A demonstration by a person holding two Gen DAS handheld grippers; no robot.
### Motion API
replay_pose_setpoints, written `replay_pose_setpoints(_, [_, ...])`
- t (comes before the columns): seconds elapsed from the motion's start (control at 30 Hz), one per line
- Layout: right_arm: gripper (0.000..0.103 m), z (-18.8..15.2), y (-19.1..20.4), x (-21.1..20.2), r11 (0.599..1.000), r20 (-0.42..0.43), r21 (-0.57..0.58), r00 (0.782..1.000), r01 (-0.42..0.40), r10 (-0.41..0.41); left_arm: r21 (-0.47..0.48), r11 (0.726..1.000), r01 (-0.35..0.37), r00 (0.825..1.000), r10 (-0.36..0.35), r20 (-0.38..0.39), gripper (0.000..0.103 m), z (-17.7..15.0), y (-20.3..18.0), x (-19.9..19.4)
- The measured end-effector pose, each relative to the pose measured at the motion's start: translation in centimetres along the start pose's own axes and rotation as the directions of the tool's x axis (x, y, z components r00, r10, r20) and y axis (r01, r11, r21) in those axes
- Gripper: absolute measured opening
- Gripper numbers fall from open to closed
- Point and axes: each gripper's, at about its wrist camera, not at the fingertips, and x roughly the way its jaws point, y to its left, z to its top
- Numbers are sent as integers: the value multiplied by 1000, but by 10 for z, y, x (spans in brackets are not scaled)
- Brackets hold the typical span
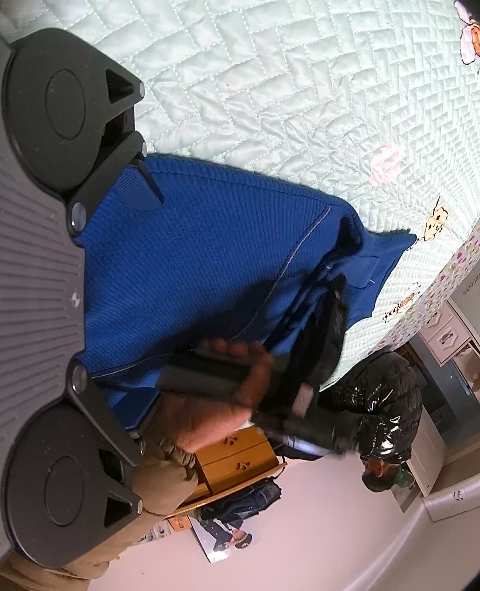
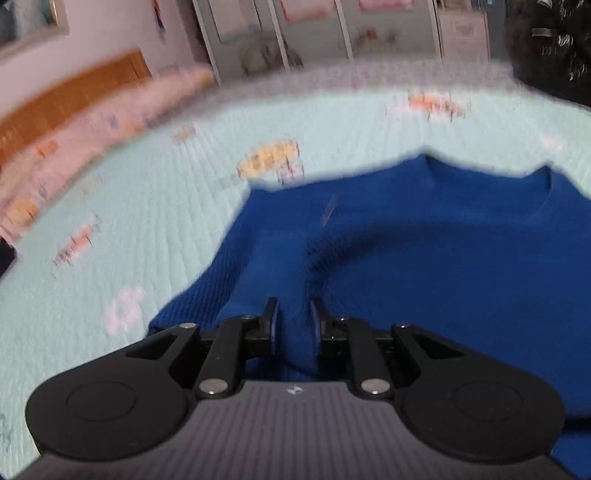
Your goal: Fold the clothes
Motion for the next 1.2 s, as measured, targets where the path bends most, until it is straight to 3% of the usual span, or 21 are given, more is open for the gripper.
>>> replay_pose_setpoints(0.13, [35,-9,-12,-55,996,119,77,992,-45,35,8,1000,-25,1000,25,2,102,-1,-3,0])
replay_pose_setpoints(0.2, [35,-21,-29,-89,991,180,129,983,-43,19,13,999,-36,999,36,1,102,-3,-6,0])
replay_pose_setpoints(0.27, [49,-34,-59,-122,972,231,227,973,-57,3,19,999,-46,999,46,0,102,-4,-9,0])
replay_pose_setpoints(0.37, [58,-56,-107,-155,926,219,376,974,-31,-56,18,998,-65,998,65,-5,102,-5,-14,3])
replay_pose_setpoints(0.43, [65,-75,-132,-159,887,145,462,986,9,-86,13,997,-79,997,79,-12,102,-5,-19,4])
replay_pose_setpoints(0.5, [56,-95,-150,-157,853,92,521,993,20,-80,16,993,-114,993,114,-38,102,-4,-24,9])
replay_pose_setpoints(0.57, [57,-103,-150,-170,850,116,526,990,9,-82,34,988,-148,987,149,-54,102,-3,-29,13])
replay_pose_setpoints(0.67, [57,-105,-127,-192,892,150,453,986,-2,-73,78,975,-206,975,211,-67,102,-4,-39,15])
replay_pose_setpoints(0.77, [57,-115,-102,-215,920,158,389,987,-56,-7,149,950,-274,955,287,-78,102,-9,-53,20])
replay_pose_setpoints(0.87, [57,-132,-97,-221,911,84,404,995,-79,49,251,906,-341,925,371,-84,102,-19,-65,29])
replay_pose_setpoints(0.93, [56,-146,-102,-219,913,-7,409,1000,-3,6,303,876,-374,907,414,-78,102,-26,-71,32])
replay_pose_setpoints(1.03, [55,-172,-104,-245,917,16,398,1000,-30,26,379,824,-421,877,477,-64,102,-37,-79,36])
replay_pose_setpoints(1.17, [55,-180,-104,-264,925,-1,380,1000,2,-2,475,741,-474,831,555,-37,102,-51,-91,43])
replay_pose_setpoints(1.2, [55,-180,-105,-268,922,-4,387,1000,9,-8,474,741,-476,829,558,-41,102,-51,-92,41])
